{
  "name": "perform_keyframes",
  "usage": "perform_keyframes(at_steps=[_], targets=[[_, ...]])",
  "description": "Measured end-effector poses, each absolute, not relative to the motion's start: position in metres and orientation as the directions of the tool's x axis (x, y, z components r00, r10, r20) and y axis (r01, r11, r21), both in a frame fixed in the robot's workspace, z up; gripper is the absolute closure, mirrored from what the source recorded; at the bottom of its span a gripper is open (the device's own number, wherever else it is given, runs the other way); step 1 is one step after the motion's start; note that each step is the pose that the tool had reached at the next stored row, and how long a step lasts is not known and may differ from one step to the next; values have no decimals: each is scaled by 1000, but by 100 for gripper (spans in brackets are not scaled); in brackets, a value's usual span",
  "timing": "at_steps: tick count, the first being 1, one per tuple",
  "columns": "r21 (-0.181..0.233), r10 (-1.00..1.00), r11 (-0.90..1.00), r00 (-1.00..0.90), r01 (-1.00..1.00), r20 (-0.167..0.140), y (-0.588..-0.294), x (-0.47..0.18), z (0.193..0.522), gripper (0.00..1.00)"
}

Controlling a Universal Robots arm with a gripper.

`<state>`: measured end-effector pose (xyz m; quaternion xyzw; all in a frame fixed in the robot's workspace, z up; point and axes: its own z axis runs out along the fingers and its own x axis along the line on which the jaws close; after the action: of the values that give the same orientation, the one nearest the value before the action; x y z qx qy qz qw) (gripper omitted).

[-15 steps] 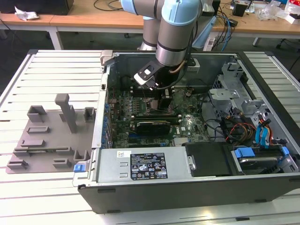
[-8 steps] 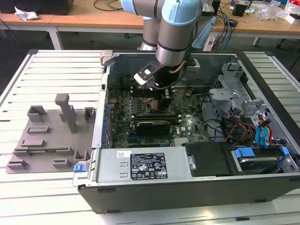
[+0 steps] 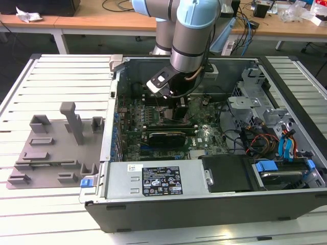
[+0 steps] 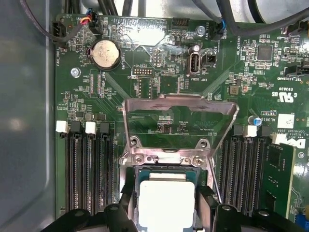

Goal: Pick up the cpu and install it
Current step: 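Place the cpu into insertion slot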

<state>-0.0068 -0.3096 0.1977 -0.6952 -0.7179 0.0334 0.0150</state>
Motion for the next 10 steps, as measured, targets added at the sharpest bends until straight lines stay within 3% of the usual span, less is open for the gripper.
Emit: perform_keyframes(at_steps=[6,10], targets=[[-68,999,31,-33,997,-25,-310,-7,215,38],[-66,999,31,-33,997,-25,-310,-7,223,71]])
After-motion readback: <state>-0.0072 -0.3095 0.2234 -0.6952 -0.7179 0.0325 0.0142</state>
